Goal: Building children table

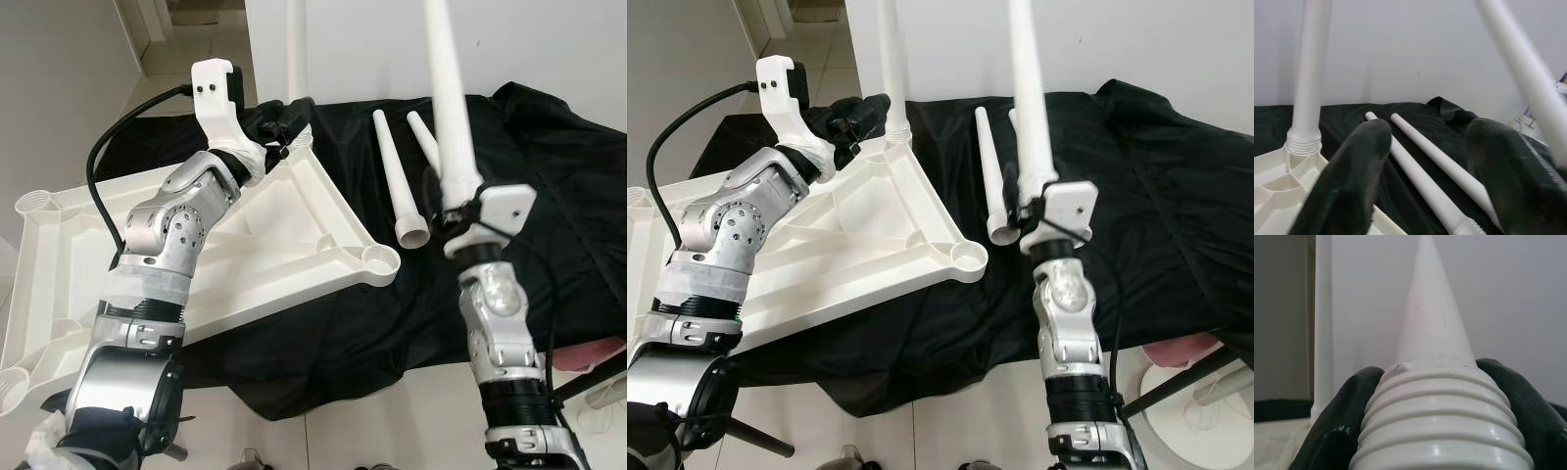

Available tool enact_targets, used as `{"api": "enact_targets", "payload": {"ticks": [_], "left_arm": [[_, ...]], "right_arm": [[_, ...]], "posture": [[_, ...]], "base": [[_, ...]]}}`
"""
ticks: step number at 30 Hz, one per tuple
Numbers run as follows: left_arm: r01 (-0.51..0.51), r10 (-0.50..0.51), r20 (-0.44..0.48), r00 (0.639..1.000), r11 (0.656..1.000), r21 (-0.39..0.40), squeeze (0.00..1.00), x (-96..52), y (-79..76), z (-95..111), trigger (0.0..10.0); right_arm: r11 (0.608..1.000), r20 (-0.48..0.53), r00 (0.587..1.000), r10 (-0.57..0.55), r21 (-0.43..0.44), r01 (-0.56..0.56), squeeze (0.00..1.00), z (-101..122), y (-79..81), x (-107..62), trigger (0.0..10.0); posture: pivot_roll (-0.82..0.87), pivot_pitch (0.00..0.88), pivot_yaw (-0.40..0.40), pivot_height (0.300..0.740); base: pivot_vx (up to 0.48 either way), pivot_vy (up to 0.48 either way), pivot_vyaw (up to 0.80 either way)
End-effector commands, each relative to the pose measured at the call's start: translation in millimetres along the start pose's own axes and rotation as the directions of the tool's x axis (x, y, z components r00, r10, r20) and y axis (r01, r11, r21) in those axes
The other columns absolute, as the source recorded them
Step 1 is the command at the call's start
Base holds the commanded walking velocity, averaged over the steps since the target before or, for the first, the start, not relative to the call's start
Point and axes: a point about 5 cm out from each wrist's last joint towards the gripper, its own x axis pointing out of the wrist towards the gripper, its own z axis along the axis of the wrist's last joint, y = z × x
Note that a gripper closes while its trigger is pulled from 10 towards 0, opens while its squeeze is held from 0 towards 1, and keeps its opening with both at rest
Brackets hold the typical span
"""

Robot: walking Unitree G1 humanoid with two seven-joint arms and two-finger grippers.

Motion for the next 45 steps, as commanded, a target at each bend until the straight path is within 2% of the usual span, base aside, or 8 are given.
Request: {"api": "enact_targets", "payload": {"ticks": [1, 9, 15, 16, 21, 31, 38, 45], "left_arm": [[0.289, -0.289, -0.006, 0.957, 0.957, -0.023, 1.0, -0.5, -18.1, 2.5, 10.0], [0.436, -0.436, 0.018, 0.9, 0.897, -0.065, 1.0, 3.2, -35.7, 18.7, 10.0], [0.607, -0.6, 0.092, 0.795, 0.783, -0.138, 1.0, -2.1, -53.4, 41.4, 10.0], [0.647, -0.638, 0.108, 0.762, 0.746, -0.155, 0.0, -3.0, -57.0, 47.6, 10.0], [0.697, -0.686, 0.13, 0.716, 0.692, -0.187, 0.0, -2.9, -60.5, 56.6, 10.0], [0.689, -0.686, 0.092, 0.722, 0.699, -0.193, 0.0, 2.5, -57.8, 58.5, 10.0], [0.63, -0.635, 0.037, 0.771, 0.755, -0.18, 0.0, 12.0, -47.2, 63.6, 10.0], [0.521, -0.531, 0.017, 0.847, 0.825, -0.22, 0.0, 26.9, -32.0, 87.5, 10.0]], "right_arm": [[1.0, 0.054, 0.998, 0.024, -0.006, -0.024, 0.0, 7.7, 3.5, 4.7, 10.0], [0.996, 0.122, 0.989, 0.086, 0.012, -0.088, 0.0, 17.3, 15.0, 24.2, 10.0], [0.981, 0.173, 0.968, 0.184, 0.021, -0.19, 0.0, 26.8, 30.1, 36.1, 10.0], [0.97, 0.182, 0.956, 0.23, 0.029, -0.239, 0.0, 28.3, 37.7, 37.9, 10.0], [0.93, 0.193, 0.916, 0.353, 0.036, -0.366, 0.0, 29.3, 55.1, 38.1, 10.0], [0.851, 0.183, 0.84, 0.51, 0.033, -0.524, 0.0, 24.0, 74.0, 27.7, 10.0], [0.831, 0.168, 0.823, 0.542, 0.04, -0.556, 0.0, 16.8, 77.6, 17.2, 10.0], [0.843, 0.091, 0.844, 0.529, 0.058, -0.534, 0.0, -9.6, 74.3, -16.5, 10.0]], "posture": [[-0.06, 0.035, 0.066, 0.74], [-0.06, 0.023, 0.065, 0.74], [-0.05, 0.015, 0.059, 0.74], [-0.05, 0.015, 0.056, 0.74], [-0.05, 0.009, 0.052, 0.74], [-0.06, 0.0, 0.05, 0.74], [-0.06, 0.0, 0.057, 0.74], [-0.06, 0.0, 0.075, 0.74]], "base": [[0.0, 0.0, 0.0], [0.0, 0.0, 0.0], [0.0, 0.0, 0.0], [0.0, 0.0, 0.0], [0.0, 0.0, 0.0], [0.0, 0.0, 0.0], [0.0, 0.0, 0.0], [0.0, 0.0, 0.0]]}}
